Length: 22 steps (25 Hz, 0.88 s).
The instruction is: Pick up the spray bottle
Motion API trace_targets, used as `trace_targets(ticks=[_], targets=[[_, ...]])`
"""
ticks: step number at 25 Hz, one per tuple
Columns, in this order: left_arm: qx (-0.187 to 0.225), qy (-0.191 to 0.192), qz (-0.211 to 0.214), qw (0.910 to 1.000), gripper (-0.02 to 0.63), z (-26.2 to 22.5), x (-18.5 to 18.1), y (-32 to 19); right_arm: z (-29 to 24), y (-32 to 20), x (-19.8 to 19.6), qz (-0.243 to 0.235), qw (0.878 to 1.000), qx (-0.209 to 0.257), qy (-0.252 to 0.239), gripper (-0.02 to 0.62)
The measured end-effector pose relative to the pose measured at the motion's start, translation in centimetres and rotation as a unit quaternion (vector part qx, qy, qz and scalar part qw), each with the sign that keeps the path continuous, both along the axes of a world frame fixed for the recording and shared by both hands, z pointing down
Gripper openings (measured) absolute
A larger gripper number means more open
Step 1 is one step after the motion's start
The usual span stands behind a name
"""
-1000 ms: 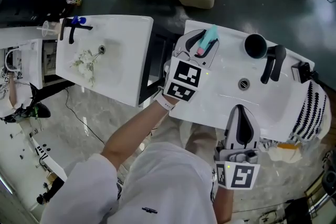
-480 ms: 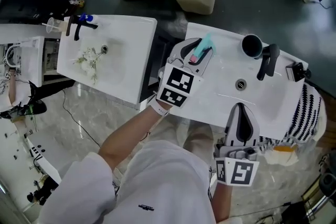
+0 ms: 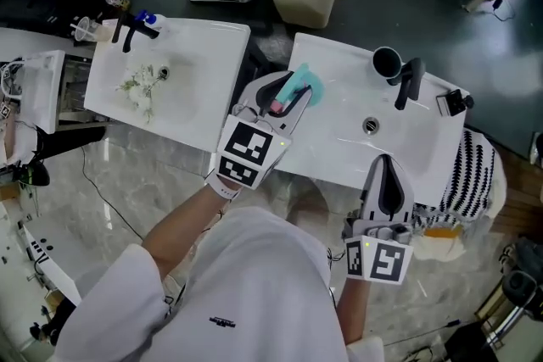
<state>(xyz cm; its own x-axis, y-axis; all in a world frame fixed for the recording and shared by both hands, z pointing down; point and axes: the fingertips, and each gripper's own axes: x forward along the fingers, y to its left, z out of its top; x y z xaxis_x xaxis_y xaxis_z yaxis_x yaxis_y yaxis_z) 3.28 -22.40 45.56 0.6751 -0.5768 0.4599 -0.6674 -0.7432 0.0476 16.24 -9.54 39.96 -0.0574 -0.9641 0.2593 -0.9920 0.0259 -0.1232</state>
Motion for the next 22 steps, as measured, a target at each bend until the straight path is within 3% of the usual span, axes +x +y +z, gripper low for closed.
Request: trace_targets(ticks=[11, 22], targets=[[0.038, 0.024, 0.016, 0.9989, 0.138, -7.2, -4.0, 6.3, -4.8, 2.9, -0.6, 0.009, 0.999, 0.023, 0.044, 0.008], [0.046, 0.035, -0.024, 0.9980, 0.138, -10.2, -7.9, 10.0, -6.6, 4.1, -0.2, 0.020, 0.997, 0.041, 0.064, 0.008]])
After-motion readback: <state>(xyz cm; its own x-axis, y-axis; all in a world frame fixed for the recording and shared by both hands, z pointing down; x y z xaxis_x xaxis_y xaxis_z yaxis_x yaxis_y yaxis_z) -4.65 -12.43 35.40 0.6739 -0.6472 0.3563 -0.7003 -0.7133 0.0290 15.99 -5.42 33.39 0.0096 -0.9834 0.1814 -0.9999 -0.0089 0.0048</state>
